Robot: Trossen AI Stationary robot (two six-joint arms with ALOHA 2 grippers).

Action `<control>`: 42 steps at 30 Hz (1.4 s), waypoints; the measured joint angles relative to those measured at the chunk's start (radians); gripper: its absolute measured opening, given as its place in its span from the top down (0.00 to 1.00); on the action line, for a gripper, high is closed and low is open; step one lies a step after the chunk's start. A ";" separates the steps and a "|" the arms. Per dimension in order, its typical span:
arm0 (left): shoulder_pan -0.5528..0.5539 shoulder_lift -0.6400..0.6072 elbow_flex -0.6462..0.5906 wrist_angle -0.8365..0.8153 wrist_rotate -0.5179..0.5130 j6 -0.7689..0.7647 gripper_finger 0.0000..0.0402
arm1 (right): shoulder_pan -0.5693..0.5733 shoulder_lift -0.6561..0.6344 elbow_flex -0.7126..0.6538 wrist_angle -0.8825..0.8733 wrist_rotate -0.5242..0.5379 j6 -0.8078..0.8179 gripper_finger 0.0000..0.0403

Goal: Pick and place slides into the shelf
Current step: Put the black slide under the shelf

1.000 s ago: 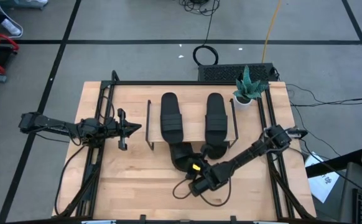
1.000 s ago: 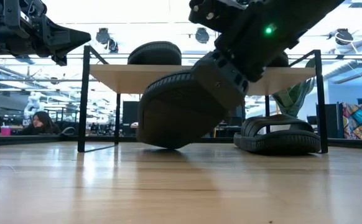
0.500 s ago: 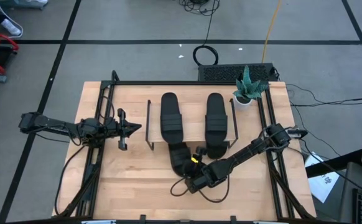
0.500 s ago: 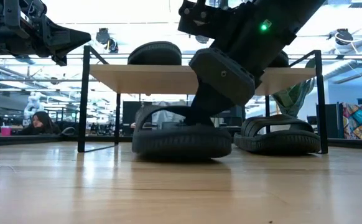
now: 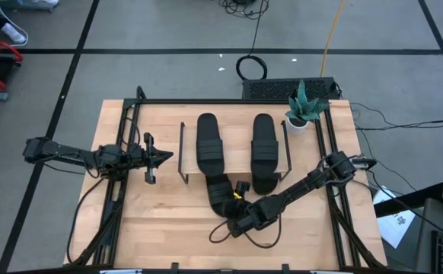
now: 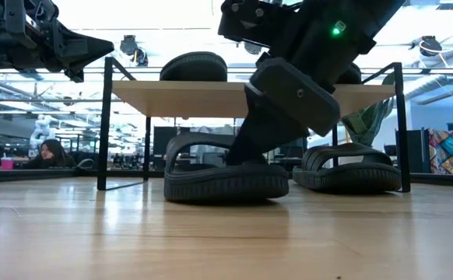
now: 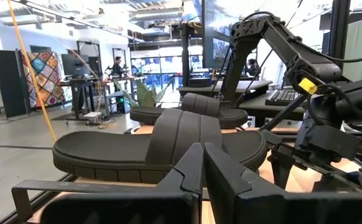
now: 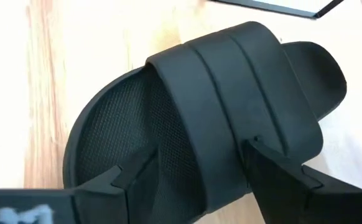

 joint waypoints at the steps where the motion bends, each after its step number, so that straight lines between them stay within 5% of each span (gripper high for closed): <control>1: 0.000 0.000 0.000 0.000 0.000 0.000 0.95 | 0.000 -0.003 0.000 -0.002 -0.002 -0.010 0.46; 8: 0.000 0.000 0.000 -0.008 0.000 0.012 0.95 | 0.029 -0.084 -0.003 -0.037 -0.032 -0.104 0.47; 12: 0.000 0.000 0.000 -0.034 0.000 0.019 0.95 | 0.085 -0.174 -0.004 -0.078 0.055 -0.157 0.49; 18: 0.000 0.000 0.000 -0.067 0.000 0.076 0.95 | 0.231 -0.362 -0.155 0.134 0.162 -0.399 0.67; 23: 0.000 0.000 0.000 -0.066 0.020 0.096 0.95 | 0.264 -0.567 -0.445 0.568 -0.012 -0.634 0.95; 26: 0.000 0.000 0.000 -0.066 0.100 0.107 0.95 | 0.232 -0.707 -0.651 0.812 -0.247 -0.717 0.97; 30: -0.001 0.000 0.000 -0.060 0.244 0.105 0.95 | 0.181 -0.902 -0.903 1.093 -0.319 -0.725 0.99; 38: -0.044 0.000 0.000 -0.078 0.328 0.067 0.95 | 0.187 -1.335 -1.159 1.048 -0.352 -0.662 1.00; 42: -0.078 0.017 0.000 -0.077 0.319 0.052 0.95 | 0.208 -1.481 -1.194 0.998 -0.474 -0.765 1.00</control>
